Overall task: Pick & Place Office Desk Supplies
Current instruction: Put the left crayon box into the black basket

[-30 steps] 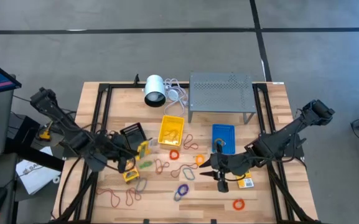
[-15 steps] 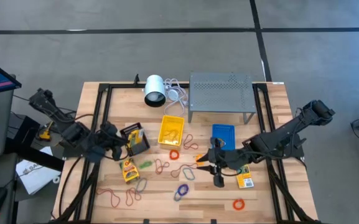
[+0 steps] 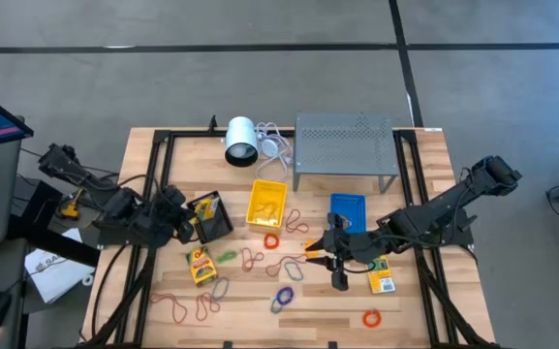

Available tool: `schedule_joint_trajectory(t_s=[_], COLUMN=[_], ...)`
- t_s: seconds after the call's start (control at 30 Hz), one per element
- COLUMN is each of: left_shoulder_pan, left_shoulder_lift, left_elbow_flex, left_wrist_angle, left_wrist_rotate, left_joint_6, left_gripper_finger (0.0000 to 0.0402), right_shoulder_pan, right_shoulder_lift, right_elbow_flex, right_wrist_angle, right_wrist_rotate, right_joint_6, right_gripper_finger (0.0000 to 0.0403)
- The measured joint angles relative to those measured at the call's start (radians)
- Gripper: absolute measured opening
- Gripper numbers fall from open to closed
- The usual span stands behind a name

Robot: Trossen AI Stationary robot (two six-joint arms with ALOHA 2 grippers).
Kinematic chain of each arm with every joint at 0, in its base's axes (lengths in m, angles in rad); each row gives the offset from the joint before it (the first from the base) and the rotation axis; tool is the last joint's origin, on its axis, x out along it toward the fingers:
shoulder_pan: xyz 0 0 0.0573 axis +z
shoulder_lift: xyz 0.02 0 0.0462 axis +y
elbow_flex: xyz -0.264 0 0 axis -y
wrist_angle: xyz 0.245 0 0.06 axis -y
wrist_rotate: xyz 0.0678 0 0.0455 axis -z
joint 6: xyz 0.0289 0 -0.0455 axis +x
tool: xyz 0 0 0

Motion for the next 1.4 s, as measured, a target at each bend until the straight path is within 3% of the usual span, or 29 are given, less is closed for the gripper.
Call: schedule_joint_trajectory(t_s=[0.4, 0.67, 1.4], left_shoulder_pan=[0.066, 0.087, 0.086], left_shoulder_lift=[0.142, 0.15, 0.109], left_elbow_flex=[0.0, 0.001, 0.001], left_wrist_angle=[-0.017, 0.0, 0.095], left_wrist_rotate=[0.101, 0.116, 0.168], left_joint_6=[0.008, 0.0, 0.008], left_gripper_finger=[0.0, 0.0007, 0.0124], right_shoulder_pan=[0.0, 0.003, 0.003], right_shoulder_lift=[0.0, 0.0, 0.0], right_elbow_flex=[0.0, 0.0, 0.0], right_wrist_angle=[-0.012, -0.013, -0.02], right_wrist_rotate=[0.0, 0.0, -0.001], right_joint_6=[-0.002, -0.002, -0.018], right_gripper_finger=[0.0118, 0.0118, 0.0118])
